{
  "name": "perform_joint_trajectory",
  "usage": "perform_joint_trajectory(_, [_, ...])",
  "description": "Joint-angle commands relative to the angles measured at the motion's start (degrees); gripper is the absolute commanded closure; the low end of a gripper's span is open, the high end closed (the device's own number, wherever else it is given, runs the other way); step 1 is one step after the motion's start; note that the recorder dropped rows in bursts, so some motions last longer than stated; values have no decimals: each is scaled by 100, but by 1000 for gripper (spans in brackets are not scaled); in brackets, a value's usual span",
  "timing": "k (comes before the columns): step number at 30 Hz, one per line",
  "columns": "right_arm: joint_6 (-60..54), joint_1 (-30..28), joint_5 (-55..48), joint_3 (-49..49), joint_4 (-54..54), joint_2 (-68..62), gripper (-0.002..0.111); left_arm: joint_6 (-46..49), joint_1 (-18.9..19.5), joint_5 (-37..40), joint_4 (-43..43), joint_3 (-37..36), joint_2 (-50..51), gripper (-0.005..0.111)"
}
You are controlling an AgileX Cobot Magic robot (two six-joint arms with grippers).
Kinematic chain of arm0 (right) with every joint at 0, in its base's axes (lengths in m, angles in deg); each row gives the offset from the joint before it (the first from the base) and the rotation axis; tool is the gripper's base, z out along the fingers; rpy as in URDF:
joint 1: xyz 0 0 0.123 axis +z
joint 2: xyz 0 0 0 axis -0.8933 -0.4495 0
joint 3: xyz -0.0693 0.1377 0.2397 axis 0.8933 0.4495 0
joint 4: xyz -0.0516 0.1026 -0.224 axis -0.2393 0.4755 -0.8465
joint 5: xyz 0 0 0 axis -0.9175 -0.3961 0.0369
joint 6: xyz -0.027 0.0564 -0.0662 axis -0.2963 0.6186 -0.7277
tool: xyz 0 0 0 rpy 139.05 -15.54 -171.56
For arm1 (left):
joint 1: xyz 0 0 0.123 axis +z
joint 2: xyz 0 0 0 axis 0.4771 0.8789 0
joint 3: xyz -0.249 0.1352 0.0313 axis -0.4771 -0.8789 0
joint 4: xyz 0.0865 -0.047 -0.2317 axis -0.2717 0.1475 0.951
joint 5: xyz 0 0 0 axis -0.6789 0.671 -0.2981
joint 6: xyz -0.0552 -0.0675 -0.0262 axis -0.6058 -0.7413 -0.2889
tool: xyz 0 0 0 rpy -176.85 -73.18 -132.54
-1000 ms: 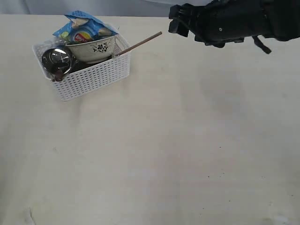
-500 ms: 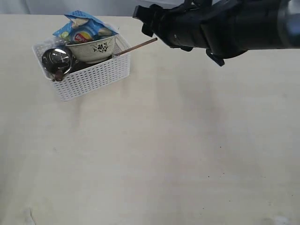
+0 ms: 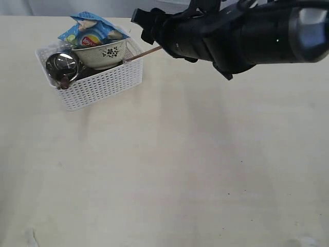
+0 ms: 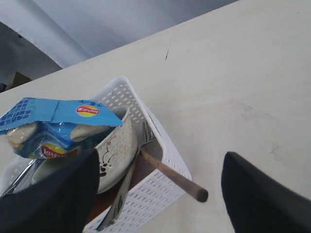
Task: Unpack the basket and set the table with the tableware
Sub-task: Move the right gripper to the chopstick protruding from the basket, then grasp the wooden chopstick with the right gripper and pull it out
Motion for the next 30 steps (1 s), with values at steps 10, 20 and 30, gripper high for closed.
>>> perform_joint_trajectory(10, [626, 468, 1359, 86, -180, -592, 41, 14, -16, -20, -7, -13, -14, 107])
perform_joint_trajectory(20, [1666, 468, 1797, 60, -875, -898, 56, 14, -16, -20, -7, -13, -14, 107])
perform_joint_trajectory(30, [2268, 468, 1938, 36, -1304, -971, 96, 14, -26, -20, -53, -13, -14, 107])
